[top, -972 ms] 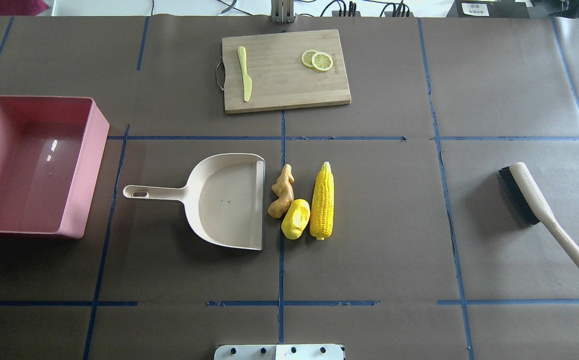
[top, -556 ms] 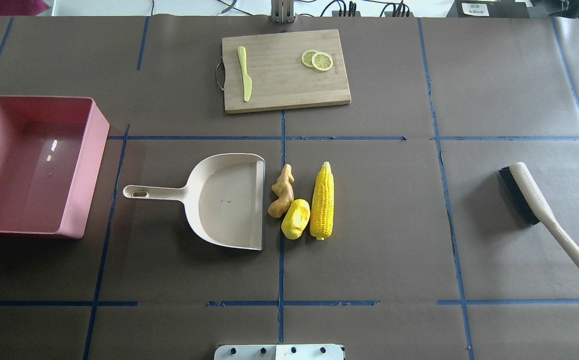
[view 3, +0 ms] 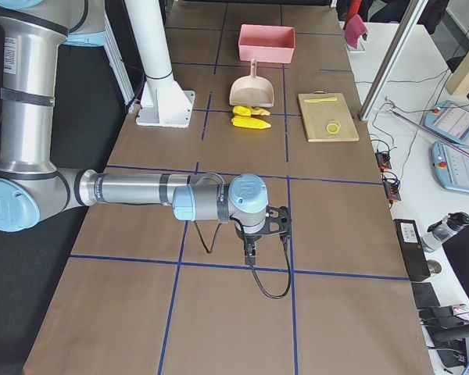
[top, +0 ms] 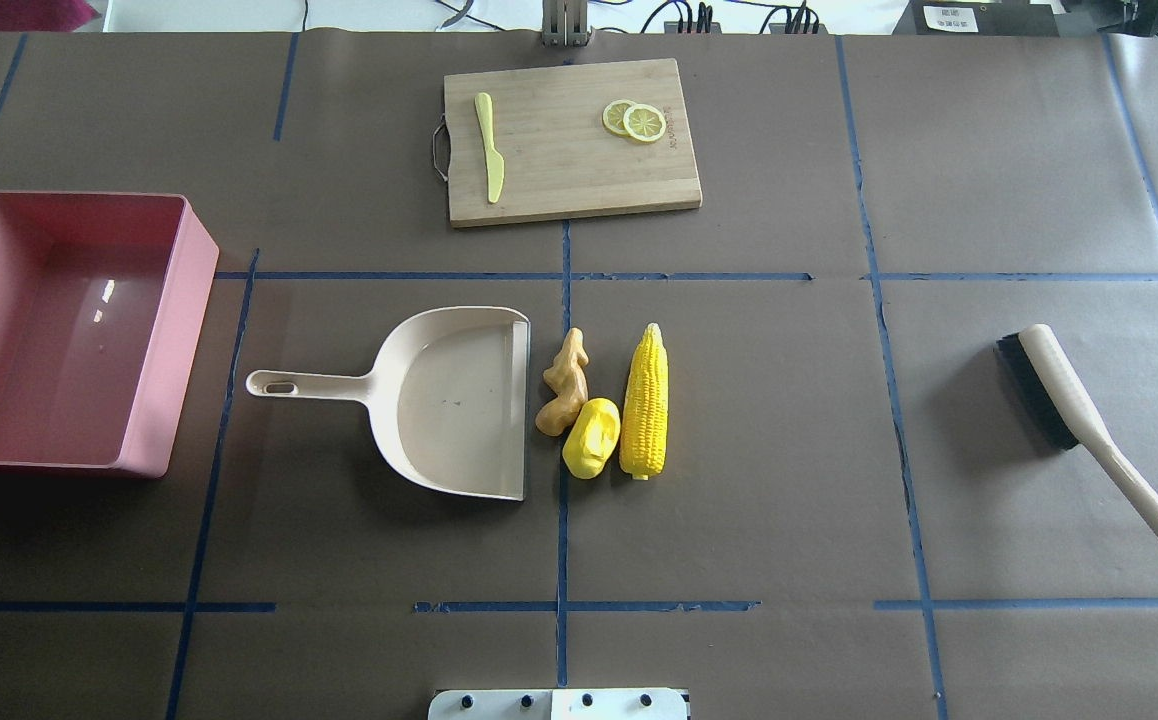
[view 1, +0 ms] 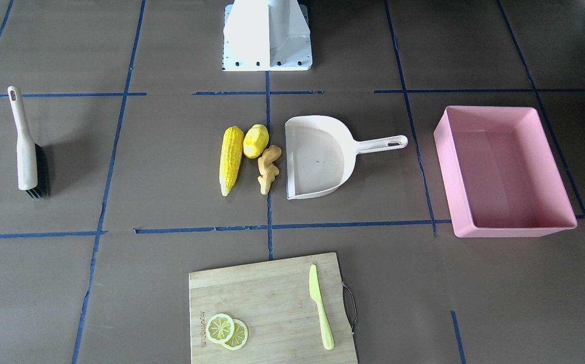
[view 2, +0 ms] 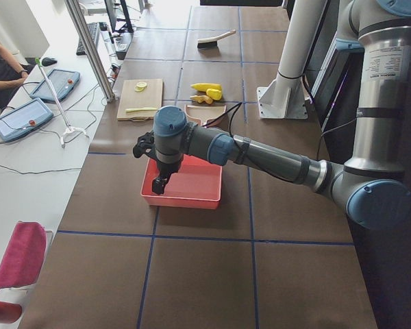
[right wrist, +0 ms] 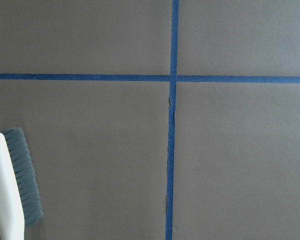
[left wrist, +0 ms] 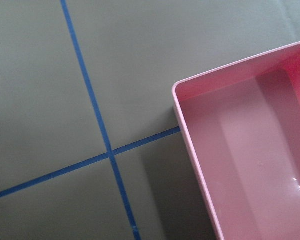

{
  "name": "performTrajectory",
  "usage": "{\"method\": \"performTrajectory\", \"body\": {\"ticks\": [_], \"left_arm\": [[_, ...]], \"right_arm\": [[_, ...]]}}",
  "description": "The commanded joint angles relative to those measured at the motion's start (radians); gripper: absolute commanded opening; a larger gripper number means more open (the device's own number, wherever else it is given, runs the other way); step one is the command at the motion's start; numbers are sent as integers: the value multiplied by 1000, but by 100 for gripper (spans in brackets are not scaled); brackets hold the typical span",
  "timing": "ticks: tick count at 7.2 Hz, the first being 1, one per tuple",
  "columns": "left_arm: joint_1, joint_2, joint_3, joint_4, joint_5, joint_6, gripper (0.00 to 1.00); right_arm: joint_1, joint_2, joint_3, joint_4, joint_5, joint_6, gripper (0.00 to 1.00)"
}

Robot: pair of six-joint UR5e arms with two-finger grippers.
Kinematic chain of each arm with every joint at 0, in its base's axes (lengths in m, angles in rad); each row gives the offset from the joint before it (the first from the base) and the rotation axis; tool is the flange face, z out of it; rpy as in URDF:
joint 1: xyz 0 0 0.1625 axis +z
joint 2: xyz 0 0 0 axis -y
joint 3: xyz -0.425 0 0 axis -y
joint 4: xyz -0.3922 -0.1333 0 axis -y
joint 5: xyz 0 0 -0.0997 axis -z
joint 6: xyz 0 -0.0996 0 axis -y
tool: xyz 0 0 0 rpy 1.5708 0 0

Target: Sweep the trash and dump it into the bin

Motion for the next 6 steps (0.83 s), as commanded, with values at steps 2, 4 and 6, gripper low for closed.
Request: {"method": "performTrajectory", "body": {"ticks": [2,4,6], "left_arm": [[149,-86,-54,-7,32,14,100],[247,-207,-96,11,24,-9,100],[282,-212,-119,11,26,-15,100]], "right_arm": [[-48,-2,2,7,3,46,100],[-85,1,26,8,29,116,100],[-171,-70,188,26,22,285,100]]}}
